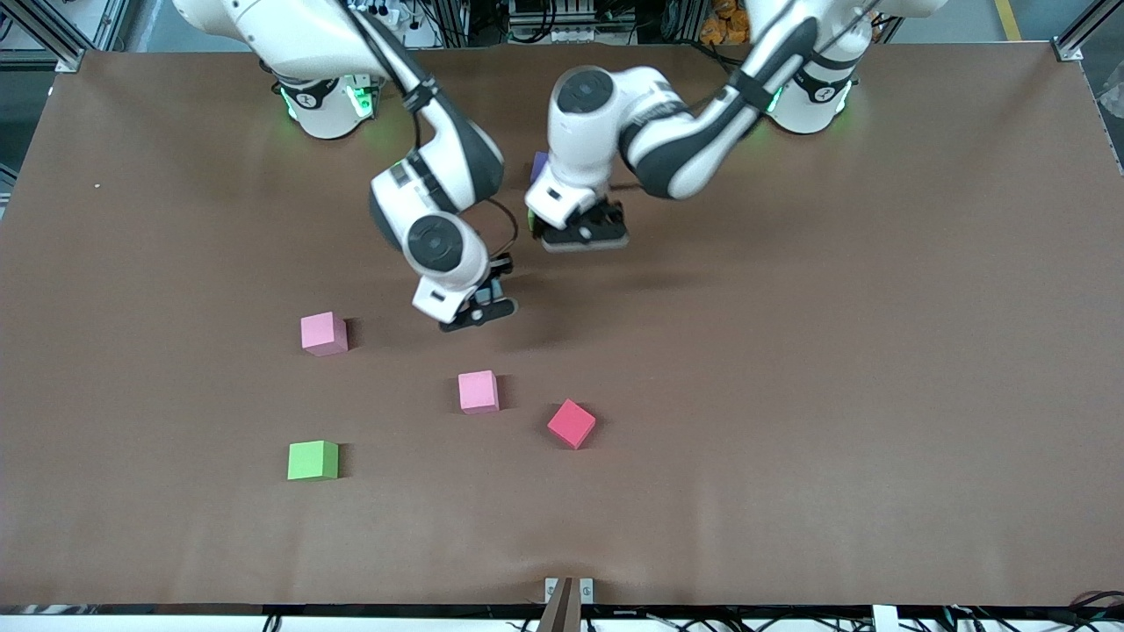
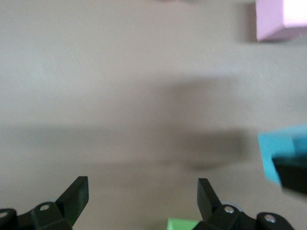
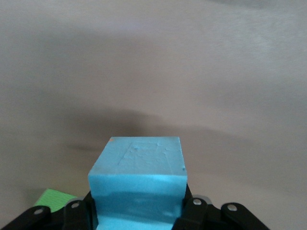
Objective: Arrange blocks into number 1
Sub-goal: 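Place green next to purple with the left gripper while the right gripper carries cyan, then reach the red block with the left gripper while the right gripper places cyan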
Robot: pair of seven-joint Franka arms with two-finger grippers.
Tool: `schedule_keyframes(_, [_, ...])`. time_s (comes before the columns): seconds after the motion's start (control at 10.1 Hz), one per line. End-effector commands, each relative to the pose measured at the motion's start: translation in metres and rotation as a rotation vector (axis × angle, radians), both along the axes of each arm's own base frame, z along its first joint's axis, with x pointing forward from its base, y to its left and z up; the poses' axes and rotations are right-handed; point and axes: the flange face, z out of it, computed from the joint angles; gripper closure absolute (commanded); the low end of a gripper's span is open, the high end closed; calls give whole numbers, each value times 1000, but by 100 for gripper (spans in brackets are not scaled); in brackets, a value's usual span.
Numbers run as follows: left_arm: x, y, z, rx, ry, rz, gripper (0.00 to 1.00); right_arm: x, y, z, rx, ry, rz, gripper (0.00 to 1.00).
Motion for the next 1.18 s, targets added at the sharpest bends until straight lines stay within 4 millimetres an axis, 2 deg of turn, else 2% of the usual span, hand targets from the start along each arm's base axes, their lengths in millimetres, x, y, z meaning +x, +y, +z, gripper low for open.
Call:
schedule_keyframes(0.0, [71, 51, 16, 20, -57, -150, 0, -16, 16, -9, -3, -22, -77, 100])
schedule_keyframes(0.2, [129, 86, 11, 12, -79, -260, 0, -34, 44, -30, -14, -48, -160, 100])
schedule_keyframes(0.39, [168, 98, -2, -33, -143, -314, 0, -47, 50, -46, -35, -37, -185, 100])
schedule_keyframes(0.59, [193, 84, -23, -123, -236, -319, 0, -72, 62, -58, -48, -30, -200, 100])
schedule_keyframes(0.69, [201, 72, -26, -149, -264, -324, 0, -79, 66, -60, -46, -22, -214, 100])
schedule_keyframes(0.89, [208, 56, -30, -179, -333, -328, 0, -87, 72, -59, -42, -12, -224, 100])
schedule_keyframes(1.09, [216, 54, -52, -231, -409, -322, 0, -98, 71, -62, -41, 13, -237, 100])
